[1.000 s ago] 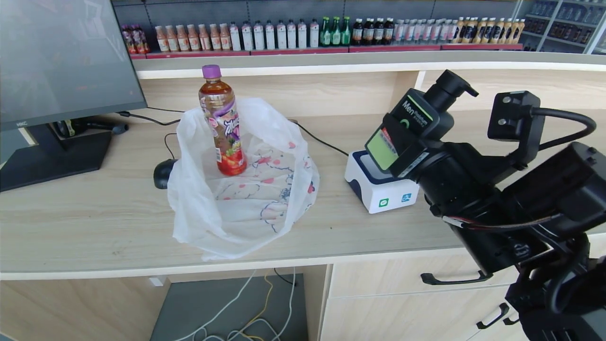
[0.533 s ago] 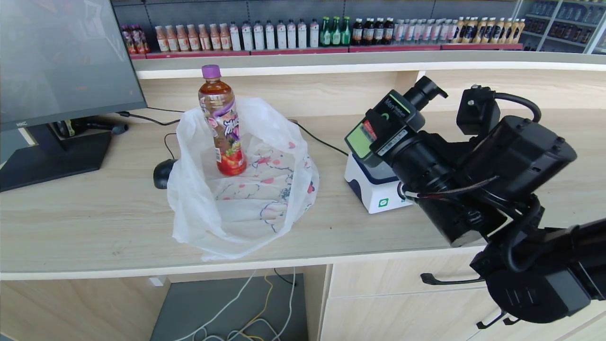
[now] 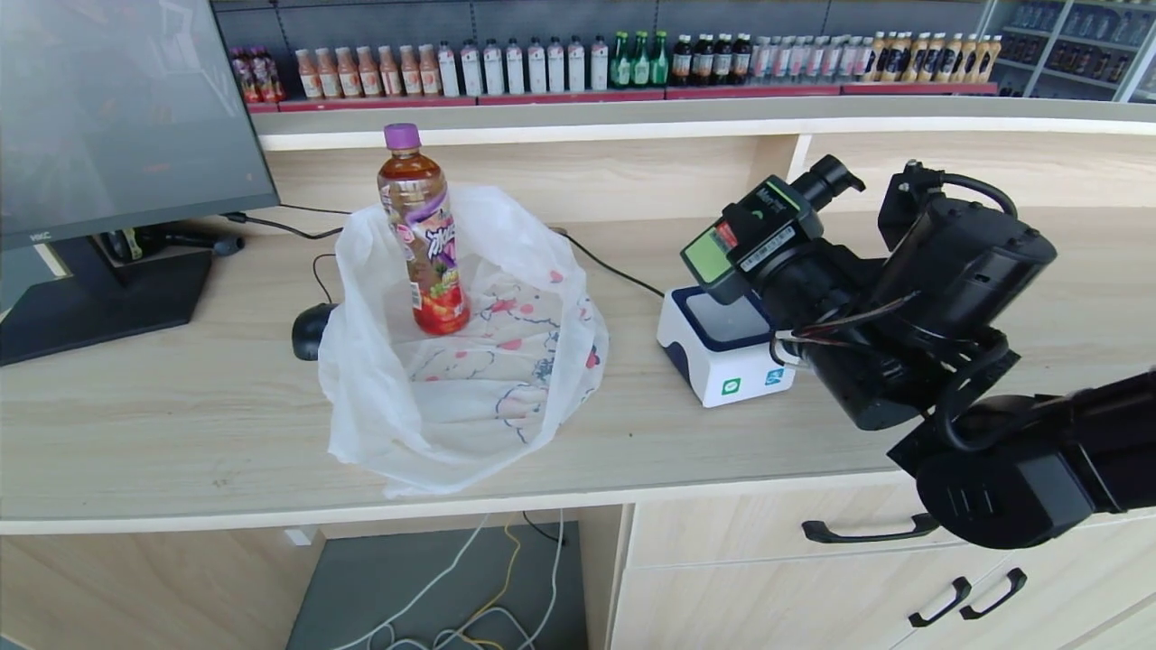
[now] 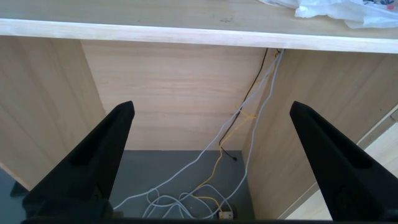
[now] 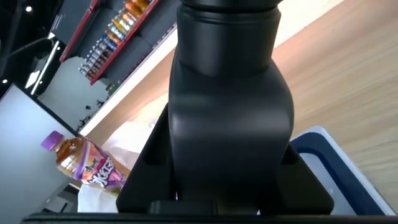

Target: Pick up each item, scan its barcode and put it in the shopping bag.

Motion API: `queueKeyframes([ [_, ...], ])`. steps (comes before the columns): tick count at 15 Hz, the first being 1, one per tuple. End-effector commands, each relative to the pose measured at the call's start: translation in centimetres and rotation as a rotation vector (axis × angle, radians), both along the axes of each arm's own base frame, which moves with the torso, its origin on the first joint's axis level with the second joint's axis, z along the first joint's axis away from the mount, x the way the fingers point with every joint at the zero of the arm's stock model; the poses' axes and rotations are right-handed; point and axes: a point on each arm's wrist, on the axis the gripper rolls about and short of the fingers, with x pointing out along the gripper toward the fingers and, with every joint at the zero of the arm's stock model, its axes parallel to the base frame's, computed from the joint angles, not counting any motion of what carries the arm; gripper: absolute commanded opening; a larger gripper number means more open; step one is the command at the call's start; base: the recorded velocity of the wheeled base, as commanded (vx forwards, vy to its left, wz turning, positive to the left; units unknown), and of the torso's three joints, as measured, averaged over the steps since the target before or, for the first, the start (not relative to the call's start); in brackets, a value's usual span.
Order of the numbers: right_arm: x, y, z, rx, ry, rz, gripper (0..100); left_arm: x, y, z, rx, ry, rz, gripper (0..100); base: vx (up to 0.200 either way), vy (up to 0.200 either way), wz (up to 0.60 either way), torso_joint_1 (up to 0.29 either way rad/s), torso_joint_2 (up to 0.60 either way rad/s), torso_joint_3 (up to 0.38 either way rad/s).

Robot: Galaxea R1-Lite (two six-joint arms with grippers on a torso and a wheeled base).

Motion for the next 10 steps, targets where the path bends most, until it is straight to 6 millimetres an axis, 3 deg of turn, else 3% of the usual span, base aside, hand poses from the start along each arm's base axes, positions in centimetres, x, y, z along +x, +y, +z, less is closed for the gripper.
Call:
queueKeyframes([
  [1, -0.1, 0.1, 0.1, 0.002, -0.004, 0.005, 0, 0.0, 0.0, 0.0, 0.001, -0.001, 0.000, 100, 0.000, 0.000, 0.00, 0.000, 0.00, 0.000],
  [4, -1.0, -0.2, 1.1, 0.021, -0.025, 0.004, 0, 0.0, 0.0, 0.0, 0.001, -0.001, 0.000, 100, 0.000, 0.000, 0.00, 0.000, 0.00, 0.000],
  [10, -1.1, -0.2, -1.5, 0.037, 0.067, 0.025, 0, 0.0, 0.0, 0.0, 0.000, -0.001, 0.000, 100, 0.000, 0.000, 0.00, 0.000, 0.00, 0.000],
])
